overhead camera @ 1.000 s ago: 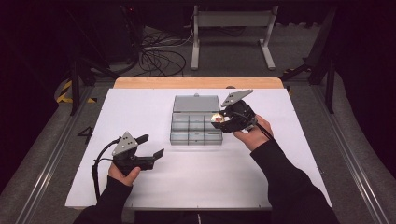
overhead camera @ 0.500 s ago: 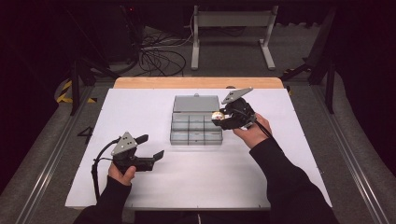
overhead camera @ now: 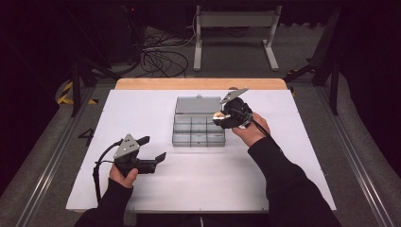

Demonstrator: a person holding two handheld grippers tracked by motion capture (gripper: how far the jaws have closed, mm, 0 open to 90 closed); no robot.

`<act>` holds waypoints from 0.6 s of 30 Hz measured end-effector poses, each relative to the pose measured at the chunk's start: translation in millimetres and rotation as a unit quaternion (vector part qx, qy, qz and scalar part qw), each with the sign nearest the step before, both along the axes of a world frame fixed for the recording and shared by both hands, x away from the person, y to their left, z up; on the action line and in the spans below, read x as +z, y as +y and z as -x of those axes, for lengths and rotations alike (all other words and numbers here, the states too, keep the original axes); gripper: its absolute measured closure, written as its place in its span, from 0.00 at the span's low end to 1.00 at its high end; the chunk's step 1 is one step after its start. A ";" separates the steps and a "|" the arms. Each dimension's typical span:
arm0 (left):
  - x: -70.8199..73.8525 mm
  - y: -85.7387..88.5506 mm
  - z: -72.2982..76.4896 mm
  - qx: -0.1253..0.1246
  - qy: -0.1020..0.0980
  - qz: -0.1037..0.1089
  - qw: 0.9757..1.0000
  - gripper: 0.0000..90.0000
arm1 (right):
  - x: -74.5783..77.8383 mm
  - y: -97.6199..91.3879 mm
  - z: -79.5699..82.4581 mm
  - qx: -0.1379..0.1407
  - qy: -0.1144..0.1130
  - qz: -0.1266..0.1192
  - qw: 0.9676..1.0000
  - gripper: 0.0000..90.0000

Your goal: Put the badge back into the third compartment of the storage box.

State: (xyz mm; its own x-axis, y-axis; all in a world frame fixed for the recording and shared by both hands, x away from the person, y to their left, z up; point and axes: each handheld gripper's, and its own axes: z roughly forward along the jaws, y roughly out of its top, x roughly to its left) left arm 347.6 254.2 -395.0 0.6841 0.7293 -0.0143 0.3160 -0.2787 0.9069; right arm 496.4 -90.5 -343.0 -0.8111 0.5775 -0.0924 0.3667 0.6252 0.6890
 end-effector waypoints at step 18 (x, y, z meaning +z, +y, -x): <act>-0.1 -0.1 -0.3 0.001 -0.002 -0.003 1.000 0.15 | -28.6 10.6 -21.2 -0.015 0.018 0.019 1.000 0.52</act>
State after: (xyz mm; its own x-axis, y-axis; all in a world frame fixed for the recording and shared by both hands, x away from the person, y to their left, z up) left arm 347.9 254.1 -395.1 0.6833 0.7301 -0.0071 0.3136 -0.2846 0.9059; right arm 517.6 -79.9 -371.6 -0.7973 0.5974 -0.0856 0.4093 0.6396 0.6507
